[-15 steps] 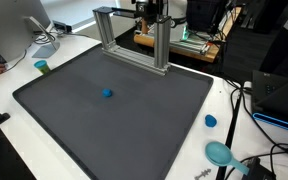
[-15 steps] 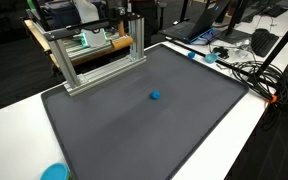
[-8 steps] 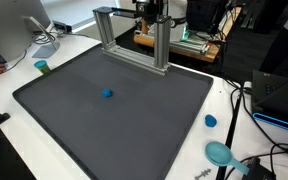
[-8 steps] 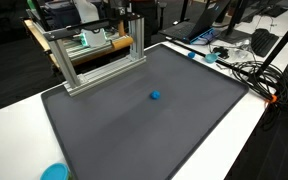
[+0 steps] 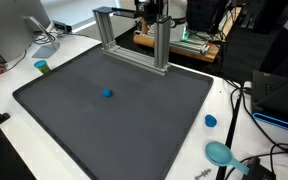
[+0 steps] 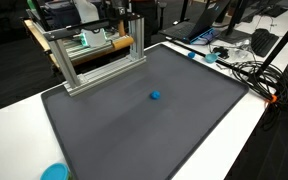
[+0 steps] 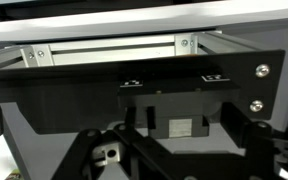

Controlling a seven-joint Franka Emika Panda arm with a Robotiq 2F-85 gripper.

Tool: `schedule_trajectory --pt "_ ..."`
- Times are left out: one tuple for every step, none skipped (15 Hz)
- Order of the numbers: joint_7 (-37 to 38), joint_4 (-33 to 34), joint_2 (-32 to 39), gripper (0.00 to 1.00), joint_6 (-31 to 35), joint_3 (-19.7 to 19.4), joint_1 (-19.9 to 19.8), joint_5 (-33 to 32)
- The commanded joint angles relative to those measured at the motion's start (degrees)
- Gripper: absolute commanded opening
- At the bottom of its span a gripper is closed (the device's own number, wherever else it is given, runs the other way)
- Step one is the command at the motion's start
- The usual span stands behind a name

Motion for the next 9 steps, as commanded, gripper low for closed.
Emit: schedule_trajectory --pt "1.6 -2.0 -2.9 0.53 -0.1 0.5 0.4 1.0" --pt "1.8 -2.1 -3.0 0.46 -0.2 0.6 0.3 1.0" --pt "1.8 -2.2 -3.2 0.40 -0.4 0.7 0.3 0.9" --pt "1.8 -2.2 -3.3 0.32 -0.4 0.8 0.4 0.9" --pt "1.9 -2.2 -3.3 0.28 -0.2 0.8 0.5 1.1" --pt "2.0 -2.3 -3.1 0.28 0.0 0.9 0.5 1.2" --pt "1.9 -2.4 -2.9 0.28 0.4 0.9 0.6 1.3" --pt "2.1 -2.5 -2.7 0.28 0.9 1.0 0.6 1.2" --pt "2.4 -2.6 -2.4 0.28 1.5 1.2 0.6 1.1"
